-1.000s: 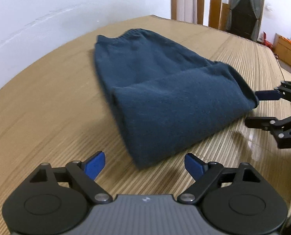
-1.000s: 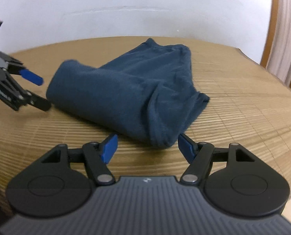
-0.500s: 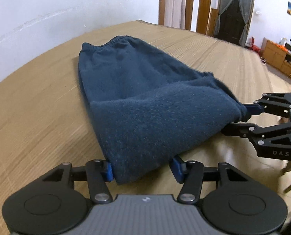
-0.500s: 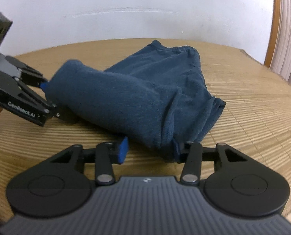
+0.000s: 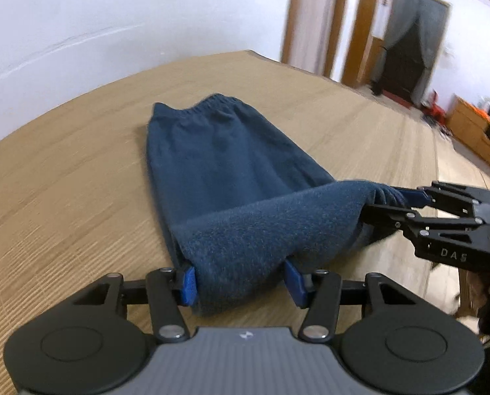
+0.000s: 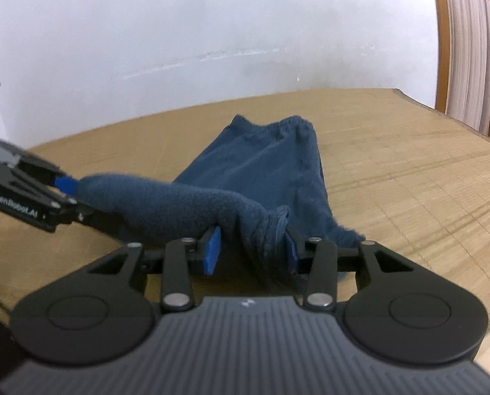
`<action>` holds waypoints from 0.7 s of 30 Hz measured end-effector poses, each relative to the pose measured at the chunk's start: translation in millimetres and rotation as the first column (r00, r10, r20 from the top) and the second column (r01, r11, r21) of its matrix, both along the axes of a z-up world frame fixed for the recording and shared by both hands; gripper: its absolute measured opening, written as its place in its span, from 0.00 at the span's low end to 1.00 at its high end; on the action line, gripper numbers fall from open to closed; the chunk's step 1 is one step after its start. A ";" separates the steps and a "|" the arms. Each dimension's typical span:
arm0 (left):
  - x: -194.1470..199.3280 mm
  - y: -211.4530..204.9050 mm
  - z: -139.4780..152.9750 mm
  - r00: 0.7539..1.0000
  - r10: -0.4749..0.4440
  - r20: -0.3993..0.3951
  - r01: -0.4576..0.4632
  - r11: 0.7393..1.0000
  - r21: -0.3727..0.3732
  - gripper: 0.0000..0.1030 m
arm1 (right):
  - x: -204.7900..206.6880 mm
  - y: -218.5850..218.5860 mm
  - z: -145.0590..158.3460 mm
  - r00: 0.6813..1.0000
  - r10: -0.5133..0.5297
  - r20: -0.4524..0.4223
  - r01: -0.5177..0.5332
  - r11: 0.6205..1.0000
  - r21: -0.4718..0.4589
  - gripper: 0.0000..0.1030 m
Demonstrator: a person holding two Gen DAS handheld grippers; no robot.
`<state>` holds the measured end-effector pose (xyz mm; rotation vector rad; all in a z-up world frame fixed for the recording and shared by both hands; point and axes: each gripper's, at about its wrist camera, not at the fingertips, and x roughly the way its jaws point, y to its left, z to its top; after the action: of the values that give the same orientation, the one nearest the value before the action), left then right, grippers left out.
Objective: Fold clothes
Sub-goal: 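Pinch the roll with both grippers and roll it toward the waistband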
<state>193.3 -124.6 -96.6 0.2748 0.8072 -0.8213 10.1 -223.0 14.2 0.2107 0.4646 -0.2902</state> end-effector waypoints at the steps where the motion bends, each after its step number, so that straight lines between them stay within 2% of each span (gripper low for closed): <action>1: 5.4 -2.2 1.4 1.000 0.016 -0.001 -0.016 1.000 -0.007 0.54 | 5.2 -4.3 0.9 1.000 0.004 0.005 -0.004 1.000 -0.005 0.42; 9: 49.1 -36.1 1.3 0.992 0.115 0.055 -0.116 0.993 0.021 0.59 | 50.6 -46.7 2.5 0.999 0.030 0.024 -0.029 0.999 -0.030 0.45; 14: 69.3 -49.9 -8.2 0.985 0.162 0.051 -0.165 0.984 0.065 0.61 | 75.7 -64.1 -11.0 0.999 0.038 -0.007 -0.039 0.999 -0.021 0.46; 21: 99.9 -70.1 -28.8 0.979 0.199 0.035 -0.202 0.968 0.147 0.70 | 106.1 -87.7 -35.5 0.996 0.049 -0.080 -0.048 0.999 0.023 0.46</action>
<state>293.2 -194.6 -125.4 0.3283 0.8646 -0.5678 116.3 -310.7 -21.3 0.2083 0.5522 -0.2471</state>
